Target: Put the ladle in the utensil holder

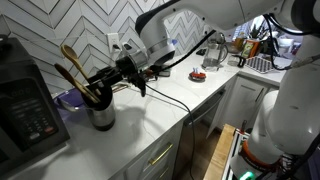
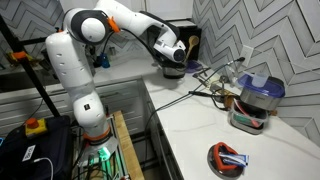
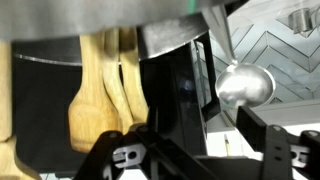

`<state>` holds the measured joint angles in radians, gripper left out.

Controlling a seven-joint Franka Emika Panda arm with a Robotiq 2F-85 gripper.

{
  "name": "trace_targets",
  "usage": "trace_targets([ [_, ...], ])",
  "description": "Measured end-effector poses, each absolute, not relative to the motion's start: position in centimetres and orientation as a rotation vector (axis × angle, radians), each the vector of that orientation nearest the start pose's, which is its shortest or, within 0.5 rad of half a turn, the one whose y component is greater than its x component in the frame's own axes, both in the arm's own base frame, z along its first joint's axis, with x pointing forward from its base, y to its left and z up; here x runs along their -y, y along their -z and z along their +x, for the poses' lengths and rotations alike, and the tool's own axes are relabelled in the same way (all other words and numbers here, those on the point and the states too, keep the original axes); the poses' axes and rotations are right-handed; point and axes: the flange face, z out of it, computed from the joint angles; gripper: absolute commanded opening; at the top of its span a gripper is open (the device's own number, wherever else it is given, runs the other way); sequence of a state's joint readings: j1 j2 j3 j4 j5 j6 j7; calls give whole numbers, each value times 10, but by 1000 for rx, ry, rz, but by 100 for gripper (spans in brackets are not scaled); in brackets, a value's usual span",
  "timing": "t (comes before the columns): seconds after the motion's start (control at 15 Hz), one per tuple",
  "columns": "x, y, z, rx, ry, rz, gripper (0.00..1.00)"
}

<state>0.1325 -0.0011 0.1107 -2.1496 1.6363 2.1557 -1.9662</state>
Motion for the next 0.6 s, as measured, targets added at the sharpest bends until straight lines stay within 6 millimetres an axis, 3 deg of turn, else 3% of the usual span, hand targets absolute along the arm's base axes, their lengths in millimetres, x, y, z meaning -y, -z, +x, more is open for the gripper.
trace_targets([
  [0.2,-165,-470,530,1109,1244,-1668,100],
  [0.6,-156,-508,518,1094,1285,-1658,100],
])
